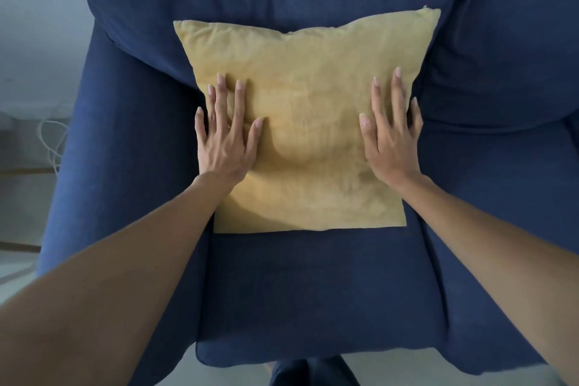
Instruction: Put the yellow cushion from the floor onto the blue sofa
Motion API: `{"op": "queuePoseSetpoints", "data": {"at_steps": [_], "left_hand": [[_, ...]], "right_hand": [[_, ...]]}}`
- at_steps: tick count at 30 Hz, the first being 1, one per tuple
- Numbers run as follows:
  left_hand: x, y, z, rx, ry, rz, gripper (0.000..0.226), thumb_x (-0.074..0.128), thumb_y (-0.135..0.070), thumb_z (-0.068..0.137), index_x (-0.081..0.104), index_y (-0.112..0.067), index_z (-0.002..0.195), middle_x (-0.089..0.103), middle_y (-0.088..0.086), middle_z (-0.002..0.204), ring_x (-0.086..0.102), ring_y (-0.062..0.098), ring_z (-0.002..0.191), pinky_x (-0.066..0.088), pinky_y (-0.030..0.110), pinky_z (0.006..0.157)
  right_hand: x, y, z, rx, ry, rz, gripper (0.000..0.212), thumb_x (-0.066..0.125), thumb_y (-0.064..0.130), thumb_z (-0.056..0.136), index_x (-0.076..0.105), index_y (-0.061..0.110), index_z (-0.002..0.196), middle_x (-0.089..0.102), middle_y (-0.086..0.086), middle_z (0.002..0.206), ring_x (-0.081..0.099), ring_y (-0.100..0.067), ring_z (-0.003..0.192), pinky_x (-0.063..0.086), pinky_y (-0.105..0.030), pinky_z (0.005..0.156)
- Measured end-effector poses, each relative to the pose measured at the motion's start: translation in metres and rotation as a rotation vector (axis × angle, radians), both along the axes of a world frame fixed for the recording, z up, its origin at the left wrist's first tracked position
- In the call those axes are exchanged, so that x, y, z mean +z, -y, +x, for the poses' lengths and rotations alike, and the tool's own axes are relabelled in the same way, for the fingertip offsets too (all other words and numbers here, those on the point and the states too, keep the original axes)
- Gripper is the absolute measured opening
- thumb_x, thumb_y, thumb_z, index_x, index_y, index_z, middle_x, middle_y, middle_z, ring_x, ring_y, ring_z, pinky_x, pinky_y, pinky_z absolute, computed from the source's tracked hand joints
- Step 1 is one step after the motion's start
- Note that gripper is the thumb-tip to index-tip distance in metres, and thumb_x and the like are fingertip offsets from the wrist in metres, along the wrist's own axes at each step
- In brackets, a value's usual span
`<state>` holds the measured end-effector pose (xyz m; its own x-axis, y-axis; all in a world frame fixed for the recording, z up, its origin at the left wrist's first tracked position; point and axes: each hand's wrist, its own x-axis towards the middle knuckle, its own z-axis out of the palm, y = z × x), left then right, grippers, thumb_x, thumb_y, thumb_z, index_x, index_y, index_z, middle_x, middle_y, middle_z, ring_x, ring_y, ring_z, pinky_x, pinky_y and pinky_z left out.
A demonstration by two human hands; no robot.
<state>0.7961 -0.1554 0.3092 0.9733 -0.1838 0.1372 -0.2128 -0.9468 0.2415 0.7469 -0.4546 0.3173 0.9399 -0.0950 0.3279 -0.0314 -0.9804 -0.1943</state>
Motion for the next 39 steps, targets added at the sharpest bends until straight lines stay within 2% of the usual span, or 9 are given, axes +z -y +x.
{"op": "queuePoseSetpoints", "data": {"at_steps": [8,18,24,30,36,39], "left_hand": [[-0.026,0.003,-0.035,0.035,-0.036,0.007,0.076,0.011,-0.063,0.109,0.005,-0.019,0.171,-0.003,0.010,0.178,0.003,0.030,0.163,0.018,0.058,0.126],[-0.034,-0.002,-0.064,-0.016,-0.086,-0.006,0.079,0.013,-0.067,0.107,0.000,-0.022,0.171,-0.012,0.006,0.177,-0.005,0.026,0.164,0.010,0.056,0.129],[-0.035,0.000,-0.034,-0.052,-0.141,0.066,0.082,0.001,-0.072,0.102,-0.005,-0.027,0.170,-0.015,0.004,0.177,-0.009,0.024,0.163,0.008,0.054,0.129],[-0.037,-0.012,-0.032,-0.084,-0.095,0.099,0.079,0.006,-0.070,0.104,-0.002,-0.028,0.171,-0.009,0.006,0.178,-0.002,0.026,0.164,0.011,0.055,0.129],[-0.037,-0.017,-0.050,-0.030,-0.119,0.068,0.080,0.004,-0.070,0.104,-0.002,-0.026,0.171,-0.010,0.006,0.177,-0.002,0.026,0.164,0.012,0.056,0.128],[-0.041,-0.017,-0.067,0.026,-0.131,0.044,0.081,0.007,-0.069,0.105,-0.001,-0.023,0.171,-0.007,0.007,0.178,0.000,0.028,0.164,0.014,0.056,0.128]], "right_hand": [[-0.038,0.002,-0.044,-0.031,-0.162,-0.018,0.069,0.013,0.054,0.113,0.006,0.020,0.172,-0.004,-0.011,0.178,0.001,-0.028,0.165,0.006,-0.055,0.130],[-0.037,-0.005,-0.064,0.016,-0.127,-0.074,0.072,0.023,0.054,0.112,0.020,0.013,0.170,0.006,-0.018,0.177,0.010,-0.032,0.164,0.012,-0.055,0.130],[-0.040,0.003,-0.041,0.045,-0.240,-0.165,0.075,0.012,0.062,0.110,0.004,0.021,0.172,-0.007,-0.013,0.178,-0.001,-0.031,0.165,0.004,-0.052,0.131],[-0.037,0.017,-0.036,0.096,-0.216,-0.247,0.074,0.012,0.060,0.110,0.009,0.019,0.172,0.001,-0.014,0.178,0.010,-0.033,0.164,0.009,-0.054,0.131],[-0.039,0.019,-0.057,0.056,-0.227,-0.213,0.072,0.018,0.056,0.112,0.011,0.017,0.172,0.000,-0.015,0.178,0.011,-0.035,0.164,0.010,-0.053,0.131],[-0.041,0.011,-0.074,-0.006,-0.196,-0.119,0.071,0.025,0.053,0.113,0.013,0.016,0.172,-0.001,-0.016,0.178,0.008,-0.036,0.164,0.011,-0.054,0.131]]}}
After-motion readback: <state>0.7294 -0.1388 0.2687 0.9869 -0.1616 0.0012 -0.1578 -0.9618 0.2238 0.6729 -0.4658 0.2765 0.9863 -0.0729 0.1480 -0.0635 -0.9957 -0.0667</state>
